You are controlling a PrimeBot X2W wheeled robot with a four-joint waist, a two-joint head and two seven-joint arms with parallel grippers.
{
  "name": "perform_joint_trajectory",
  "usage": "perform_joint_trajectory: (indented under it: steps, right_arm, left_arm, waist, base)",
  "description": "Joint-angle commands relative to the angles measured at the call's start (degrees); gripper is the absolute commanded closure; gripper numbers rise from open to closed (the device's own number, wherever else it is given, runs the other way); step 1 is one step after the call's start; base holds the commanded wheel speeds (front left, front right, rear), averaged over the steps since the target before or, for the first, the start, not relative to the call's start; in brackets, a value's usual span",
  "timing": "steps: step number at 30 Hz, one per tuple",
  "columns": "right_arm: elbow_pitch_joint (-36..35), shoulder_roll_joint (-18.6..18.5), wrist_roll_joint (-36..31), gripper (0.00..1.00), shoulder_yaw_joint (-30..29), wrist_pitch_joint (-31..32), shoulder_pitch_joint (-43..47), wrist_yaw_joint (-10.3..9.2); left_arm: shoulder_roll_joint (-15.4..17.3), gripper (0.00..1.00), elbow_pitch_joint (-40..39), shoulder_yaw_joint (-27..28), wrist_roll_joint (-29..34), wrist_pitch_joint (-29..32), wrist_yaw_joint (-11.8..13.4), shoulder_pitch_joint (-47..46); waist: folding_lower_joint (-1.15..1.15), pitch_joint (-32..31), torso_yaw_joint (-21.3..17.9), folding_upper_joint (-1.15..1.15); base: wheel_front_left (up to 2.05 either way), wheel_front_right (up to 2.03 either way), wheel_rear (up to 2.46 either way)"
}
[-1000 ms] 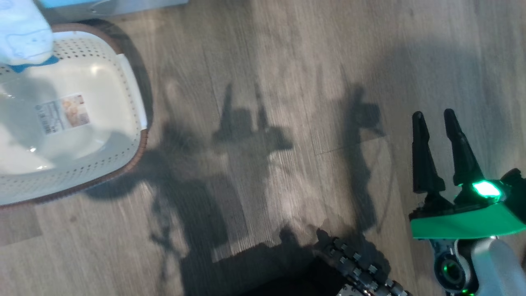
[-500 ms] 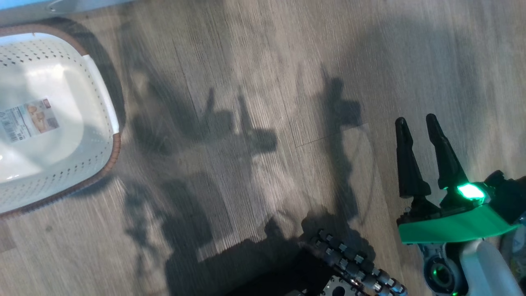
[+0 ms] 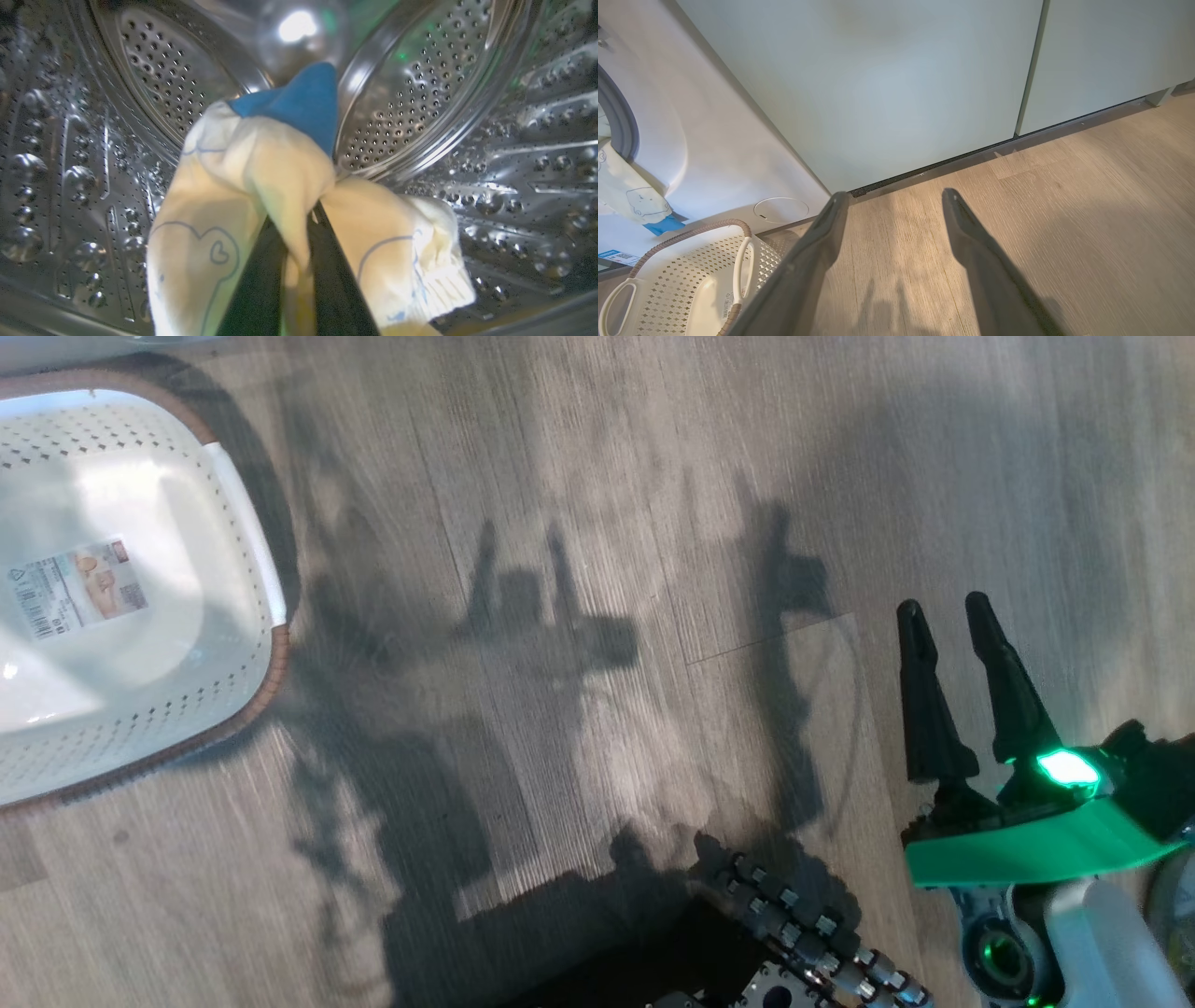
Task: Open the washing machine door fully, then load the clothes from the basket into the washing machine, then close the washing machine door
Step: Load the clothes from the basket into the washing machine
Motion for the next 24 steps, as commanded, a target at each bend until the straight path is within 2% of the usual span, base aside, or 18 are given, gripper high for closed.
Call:
perform_joint_trajectory:
  steps: [1, 2, 3, 4, 13, 20, 24]
  right_arm:
    - [-1.28, -0.93, 0.45, 0.00, 0.42, -0.37, -0.12, -0.16]
    - [-1.25, -0.93, 0.47, 0.00, 0.28, -0.37, -0.21, -0.16]
    - [-1.26, -0.93, 0.46, 0.00, 0.12, -0.37, -0.27, -0.16]
    - [-1.27, -0.93, 0.47, 0.00, -0.05, -0.37, -0.35, -0.16]
    - [-1.72, -0.93, -0.39, 0.00, -3.08, -0.37, -0.76, -0.16]
    - [-2.05, -0.93, -2.11, 0.00, -5.61, -0.37, -0.39, -0.16]
    - [-2.36, -0.93, -3.34, 0.00, -7.20, -0.37, -0.02, -0.16]
  left_arm:
    - [1.90, 0.78, -1.40, 0.45, 0.00, 0.33, 0.31, -0.38]
    - [1.67, 0.53, -0.75, 0.57, -0.22, 0.98, 0.92, -0.31]
    - [1.40, 0.12, -0.40, 0.54, -0.29, 1.33, 1.35, -0.30]
    - [1.21, 0.00, -0.29, 0.35, -0.06, 1.23, 1.83, -0.33]
    - [-3.70, 0.00, 0.75, 1.58, -3.05, -1.48, 4.22, 1.75]
    - [-6.19, 0.00, -1.40, 1.94, -5.20, -4.61, 4.85, 9.04]
    - [-7.02, 0.00, -5.31, 2.77, -6.48, -5.95, 6.44, 14.06]
  waist:
    - [0.00, 0.00, 0.13, 0.00]
    - [0.00, -0.01, 0.27, 0.00]
    - [0.00, 0.01, 0.44, 0.00]
    - [0.00, 0.01, 0.63, 0.00]
    - [0.00, -1.38, 4.14, 0.00]
    - [0.00, -4.02, 7.42, 0.00]
    - [0.00, -5.34, 9.46, 0.00]
  base:
    - [0.00, 0.00, 0.00]
    - [0.00, 0.00, 0.00]
    - [0.00, 0.00, 0.00]
    - [0.00, 0.00, 0.00]
    - [0.00, 0.00, 0.00]
    - [0.00, 0.00, 0.00]
    - [0.00, 0.00, 0.00]
